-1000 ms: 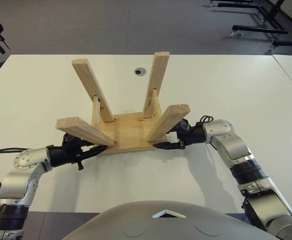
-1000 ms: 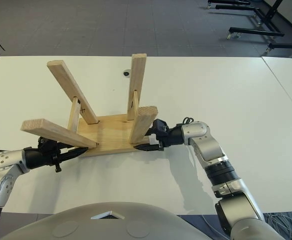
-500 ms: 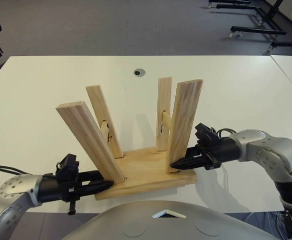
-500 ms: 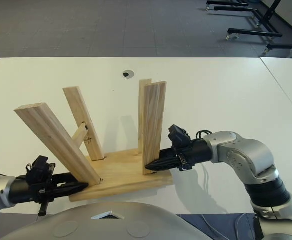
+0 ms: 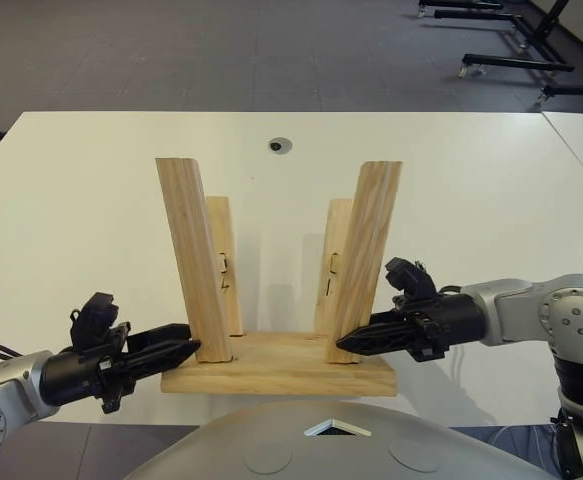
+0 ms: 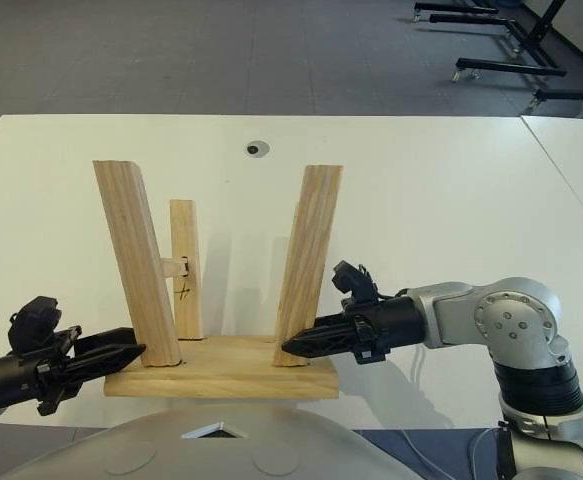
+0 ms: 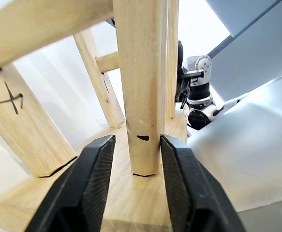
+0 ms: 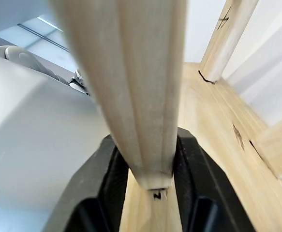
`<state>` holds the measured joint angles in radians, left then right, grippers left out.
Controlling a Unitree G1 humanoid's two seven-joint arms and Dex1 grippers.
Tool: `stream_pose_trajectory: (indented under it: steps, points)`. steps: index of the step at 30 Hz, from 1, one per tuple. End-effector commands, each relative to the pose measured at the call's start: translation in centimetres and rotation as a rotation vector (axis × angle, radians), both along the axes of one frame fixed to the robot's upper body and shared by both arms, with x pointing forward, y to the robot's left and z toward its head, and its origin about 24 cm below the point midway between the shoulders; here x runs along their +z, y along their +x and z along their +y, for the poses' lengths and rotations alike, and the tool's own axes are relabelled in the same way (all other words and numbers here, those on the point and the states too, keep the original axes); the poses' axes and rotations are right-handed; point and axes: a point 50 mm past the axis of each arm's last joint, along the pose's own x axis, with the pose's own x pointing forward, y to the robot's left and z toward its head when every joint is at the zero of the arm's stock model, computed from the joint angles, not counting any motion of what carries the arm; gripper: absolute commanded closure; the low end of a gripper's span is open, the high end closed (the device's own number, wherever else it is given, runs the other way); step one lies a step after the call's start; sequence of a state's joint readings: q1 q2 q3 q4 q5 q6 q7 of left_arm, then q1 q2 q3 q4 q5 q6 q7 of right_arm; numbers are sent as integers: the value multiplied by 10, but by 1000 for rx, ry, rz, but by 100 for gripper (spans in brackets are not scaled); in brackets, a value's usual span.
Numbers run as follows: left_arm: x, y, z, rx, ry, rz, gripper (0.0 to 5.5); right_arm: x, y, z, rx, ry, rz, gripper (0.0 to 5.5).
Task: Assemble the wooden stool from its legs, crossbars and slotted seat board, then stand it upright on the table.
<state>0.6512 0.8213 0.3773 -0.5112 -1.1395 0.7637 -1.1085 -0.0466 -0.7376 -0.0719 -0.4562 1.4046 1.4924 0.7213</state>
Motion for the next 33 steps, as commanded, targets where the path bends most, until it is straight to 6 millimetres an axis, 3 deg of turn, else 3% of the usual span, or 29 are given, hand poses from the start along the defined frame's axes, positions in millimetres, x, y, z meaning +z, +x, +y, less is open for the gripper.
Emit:
stream_pose_trajectory:
  steps: [1, 6, 8, 11, 13, 15, 20, 28, 33]
  points:
    - [-3, 10, 10, 76, 48, -8, 322, 2, 5, 2, -43, -19, -34, 336]
    - [-4, 23, 18, 145, 43, -55, 239, 5, 26, 8, -130, 7, -77, 242]
    - [-9, 31, 26, 227, 81, -102, 231, 7, 34, 8, -180, -5, -126, 206]
    - [-11, 39, 32, 288, 89, -142, 231, 13, 76, 4, -335, 12, -190, 132]
    - [-10, 42, 38, 319, 105, -163, 231, 17, 89, -8, -384, 34, -195, 130]
    - [-10, 45, 45, 346, 127, -184, 231, 16, 90, -20, -401, 27, -208, 130]
    - [-7, 49, 63, 415, 182, -268, 231, 3, 72, -49, -319, -44, -248, 130]
    - [-12, 46, 62, 414, 185, -272, 231, -5, 68, -55, -289, -20, -330, 130]
    - [-1, 47, 58, 401, 189, -297, 231, -1, 66, -56, -366, 49, -403, 130]
